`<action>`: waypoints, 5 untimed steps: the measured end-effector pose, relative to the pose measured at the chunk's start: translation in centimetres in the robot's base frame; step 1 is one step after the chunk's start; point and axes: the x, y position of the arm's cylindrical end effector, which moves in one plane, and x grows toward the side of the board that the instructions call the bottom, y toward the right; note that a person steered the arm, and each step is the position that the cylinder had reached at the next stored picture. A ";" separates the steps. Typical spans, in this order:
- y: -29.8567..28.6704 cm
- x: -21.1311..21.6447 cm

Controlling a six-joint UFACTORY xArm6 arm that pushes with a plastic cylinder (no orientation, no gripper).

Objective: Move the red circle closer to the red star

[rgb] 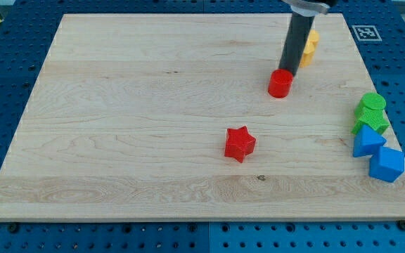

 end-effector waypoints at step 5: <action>-3.0 2.3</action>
